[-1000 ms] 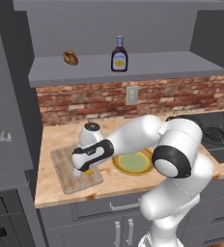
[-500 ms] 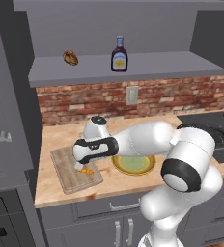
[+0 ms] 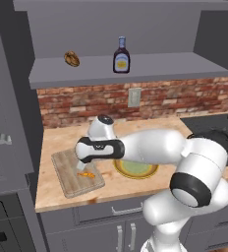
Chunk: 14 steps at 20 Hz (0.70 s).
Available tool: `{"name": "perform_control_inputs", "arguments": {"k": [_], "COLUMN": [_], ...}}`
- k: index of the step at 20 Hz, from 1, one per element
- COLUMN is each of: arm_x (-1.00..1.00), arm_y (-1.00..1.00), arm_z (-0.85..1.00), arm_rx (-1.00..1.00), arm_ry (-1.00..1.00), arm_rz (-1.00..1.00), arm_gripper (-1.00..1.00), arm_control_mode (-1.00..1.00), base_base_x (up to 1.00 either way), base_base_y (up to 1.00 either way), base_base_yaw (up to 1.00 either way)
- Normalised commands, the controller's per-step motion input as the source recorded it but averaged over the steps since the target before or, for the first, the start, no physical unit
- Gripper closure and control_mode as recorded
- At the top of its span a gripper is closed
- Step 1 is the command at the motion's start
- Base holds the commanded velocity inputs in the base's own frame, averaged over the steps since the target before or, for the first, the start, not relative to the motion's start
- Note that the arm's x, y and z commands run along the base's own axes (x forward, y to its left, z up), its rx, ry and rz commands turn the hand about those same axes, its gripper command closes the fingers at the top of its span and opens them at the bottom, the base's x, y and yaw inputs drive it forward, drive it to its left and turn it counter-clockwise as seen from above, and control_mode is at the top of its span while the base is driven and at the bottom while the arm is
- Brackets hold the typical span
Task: Pick the shrimp from the plate and place it on the cutting board. Then pick the condiment bottle from the cabinet and place it next to the cutting board.
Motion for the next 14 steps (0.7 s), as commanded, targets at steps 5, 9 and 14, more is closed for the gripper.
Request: {"name": "perform_control_inputs", "arguments": {"k": [5,9,14], "arm_x": [-0.02,-0.07,-0.10], "arm_y": [-0.01,-0.01,-0.02], "arm_z": [0.26,0.21,0.20], "arm_rx": [0.05,0.05,0.04], "arm_ry": [-0.03,-0.04,-0.04], "arm_rz": [0.07,0.12,0.13], "arm_gripper": [-1.00,-1.00,-1.00], "arm_control_mode": [-1.00,-1.00,-1.00], "base_base_x": [0.00,0.00,0.00], "base_base_y": [0.00,0.00,0.00], "base_base_yaw": [0.00,0.00,0.00]}}
